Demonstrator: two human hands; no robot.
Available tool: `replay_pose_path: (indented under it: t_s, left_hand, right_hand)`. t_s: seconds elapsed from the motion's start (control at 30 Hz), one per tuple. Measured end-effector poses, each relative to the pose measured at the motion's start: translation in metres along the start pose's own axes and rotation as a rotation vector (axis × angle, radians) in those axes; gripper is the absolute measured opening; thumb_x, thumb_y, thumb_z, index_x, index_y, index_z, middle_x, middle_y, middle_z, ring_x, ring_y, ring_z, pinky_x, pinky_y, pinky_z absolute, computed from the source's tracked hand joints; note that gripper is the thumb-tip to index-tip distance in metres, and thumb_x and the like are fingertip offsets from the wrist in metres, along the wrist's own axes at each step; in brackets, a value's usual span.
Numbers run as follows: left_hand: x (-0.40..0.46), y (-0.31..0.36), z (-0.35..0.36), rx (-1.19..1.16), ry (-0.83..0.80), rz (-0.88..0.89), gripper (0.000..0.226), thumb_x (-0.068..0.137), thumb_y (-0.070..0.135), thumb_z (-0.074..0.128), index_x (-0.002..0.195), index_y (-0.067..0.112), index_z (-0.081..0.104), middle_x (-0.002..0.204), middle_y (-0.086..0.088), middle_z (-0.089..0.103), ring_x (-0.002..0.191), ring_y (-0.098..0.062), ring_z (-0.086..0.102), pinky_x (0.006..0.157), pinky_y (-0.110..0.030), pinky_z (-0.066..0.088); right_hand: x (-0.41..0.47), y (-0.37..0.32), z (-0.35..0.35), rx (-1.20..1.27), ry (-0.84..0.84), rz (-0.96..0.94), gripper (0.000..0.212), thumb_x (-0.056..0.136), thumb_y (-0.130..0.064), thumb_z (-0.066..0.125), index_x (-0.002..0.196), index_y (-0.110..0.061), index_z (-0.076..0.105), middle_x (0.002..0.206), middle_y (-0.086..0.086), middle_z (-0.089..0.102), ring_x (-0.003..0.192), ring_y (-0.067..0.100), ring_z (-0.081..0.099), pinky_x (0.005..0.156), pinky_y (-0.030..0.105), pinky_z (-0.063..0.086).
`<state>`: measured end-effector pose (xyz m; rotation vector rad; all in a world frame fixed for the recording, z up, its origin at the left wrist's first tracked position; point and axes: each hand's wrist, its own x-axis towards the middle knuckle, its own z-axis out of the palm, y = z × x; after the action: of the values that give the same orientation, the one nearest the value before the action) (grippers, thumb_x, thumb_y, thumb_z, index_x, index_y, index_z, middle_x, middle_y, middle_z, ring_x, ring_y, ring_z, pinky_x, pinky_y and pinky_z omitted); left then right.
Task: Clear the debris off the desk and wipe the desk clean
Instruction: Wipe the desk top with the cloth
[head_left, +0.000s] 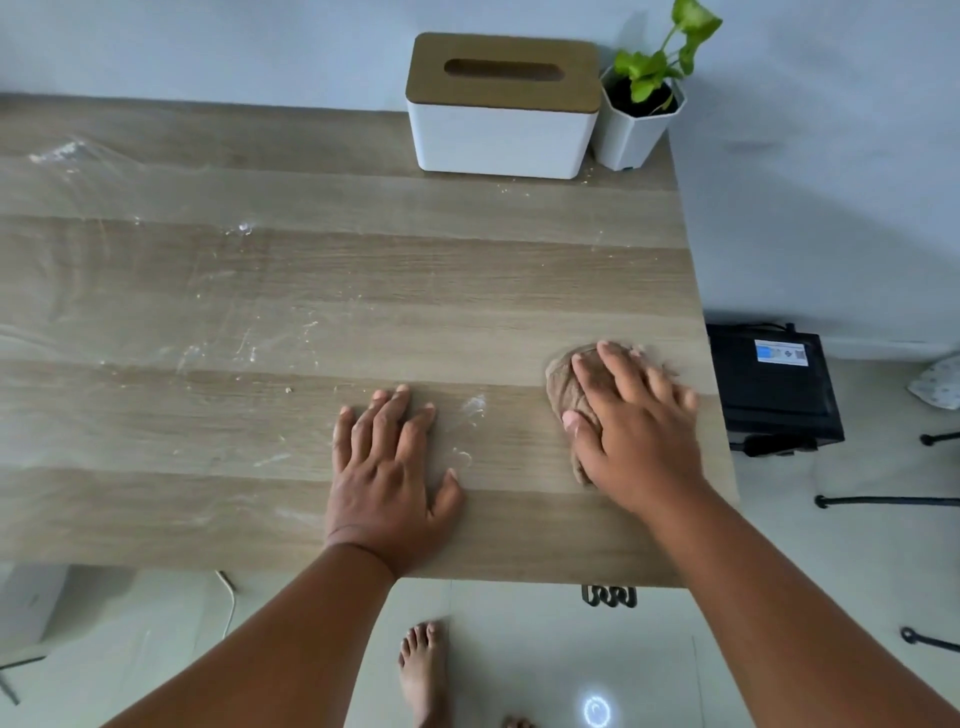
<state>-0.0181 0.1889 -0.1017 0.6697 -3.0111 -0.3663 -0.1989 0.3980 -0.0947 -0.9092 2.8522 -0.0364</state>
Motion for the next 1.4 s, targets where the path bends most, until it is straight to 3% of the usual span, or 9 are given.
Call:
replay_pose_path:
  t_s: [0.13,0.27,0.47,0.63,0.77,0.97,1.13,1.3,1.4]
  left_hand:
    - [0.001,0.000,0.000,-0.013,0.012,-0.001,0.067,0.083,0.048,0.051,0.141,0.015,0.054,0.157,-0.012,0.041,0.151,-0.032,0.028,0.124,-0.057,0.015]
    - [0.000,0.000,0.001,-0.057,0.082,-0.001,0.058,0.085,0.034,0.044,0.137,0.012,0.058,0.152,-0.015,0.048,0.147,-0.035,0.036,0.121,-0.060,0.022]
    - [0.000,0.002,0.000,-0.059,0.078,0.000,0.055,0.087,0.033,0.043,0.136,0.011,0.058,0.152,-0.015,0.048,0.146,-0.035,0.037,0.121,-0.060,0.023]
    - [0.000,0.002,-0.003,-0.067,0.056,-0.008,0.055,0.088,0.032,0.043,0.137,0.012,0.057,0.153,-0.014,0.046,0.148,-0.034,0.034,0.122,-0.059,0.020]
    - [0.000,0.003,-0.004,-0.063,0.041,-0.012,0.055,0.089,0.032,0.042,0.137,0.012,0.057,0.154,-0.015,0.046,0.148,-0.034,0.034,0.122,-0.059,0.020]
    - [0.000,0.005,-0.008,-0.065,0.024,-0.016,0.059,0.087,0.033,0.039,0.138,0.009,0.058,0.152,-0.017,0.047,0.146,-0.037,0.036,0.120,-0.060,0.023]
    - [0.000,0.007,-0.010,-0.072,0.028,-0.011,0.063,0.082,0.032,0.040,0.136,0.007,0.059,0.152,-0.018,0.048,0.146,-0.038,0.037,0.120,-0.061,0.022]
    - [0.000,0.008,-0.011,-0.073,0.037,-0.010,0.060,0.083,0.032,0.042,0.135,0.007,0.060,0.151,-0.018,0.048,0.146,-0.038,0.037,0.120,-0.061,0.021]
    - [0.000,0.008,-0.011,-0.064,0.039,-0.009,0.060,0.084,0.033,0.043,0.135,0.007,0.060,0.151,-0.018,0.048,0.147,-0.037,0.037,0.120,-0.061,0.022]
  right_hand:
    - [0.038,-0.053,0.000,0.026,0.000,0.035,0.066,0.091,-0.056,0.029,0.153,-0.035,0.037,0.169,0.003,0.022,0.156,0.037,0.014,0.119,0.066,0.014]
    - [0.021,-0.090,0.006,0.045,0.041,-0.162,0.060,0.092,-0.048,0.036,0.150,-0.033,0.046,0.168,0.004,0.028,0.155,0.039,0.016,0.119,0.068,0.012]
    - [-0.043,-0.038,0.018,0.035,0.078,-0.423,0.058,0.092,-0.040,0.049,0.150,-0.031,0.049,0.167,0.000,0.032,0.156,0.031,0.020,0.121,0.064,0.017]
    - [-0.033,0.012,0.011,-0.026,0.047,-0.158,0.059,0.098,-0.047,0.037,0.155,-0.031,0.042,0.170,0.002,0.024,0.158,0.031,0.013,0.124,0.062,0.015]
    - [0.006,-0.026,0.008,-0.020,0.036,0.021,0.060,0.098,-0.054,0.030,0.153,-0.033,0.038,0.170,0.005,0.022,0.157,0.040,0.013,0.122,0.067,0.013]
    - [-0.019,-0.101,0.019,0.076,0.085,-0.161,0.059,0.097,-0.053,0.039,0.151,-0.030,0.045,0.168,0.005,0.027,0.157,0.038,0.014,0.120,0.067,0.011]
    - [-0.077,-0.065,0.030,0.093,0.085,-0.342,0.060,0.096,-0.046,0.047,0.154,-0.030,0.042,0.170,0.000,0.024,0.158,0.032,0.012,0.121,0.064,0.016]
    - [-0.068,-0.004,0.021,0.057,0.085,-0.146,0.060,0.098,-0.050,0.043,0.155,-0.032,0.042,0.170,-0.002,0.023,0.159,0.028,0.012,0.124,0.057,0.018]
    - [-0.025,-0.004,0.013,0.040,0.083,-0.010,0.061,0.097,-0.053,0.037,0.153,-0.030,0.044,0.169,0.003,0.027,0.157,0.033,0.017,0.124,0.059,0.016]
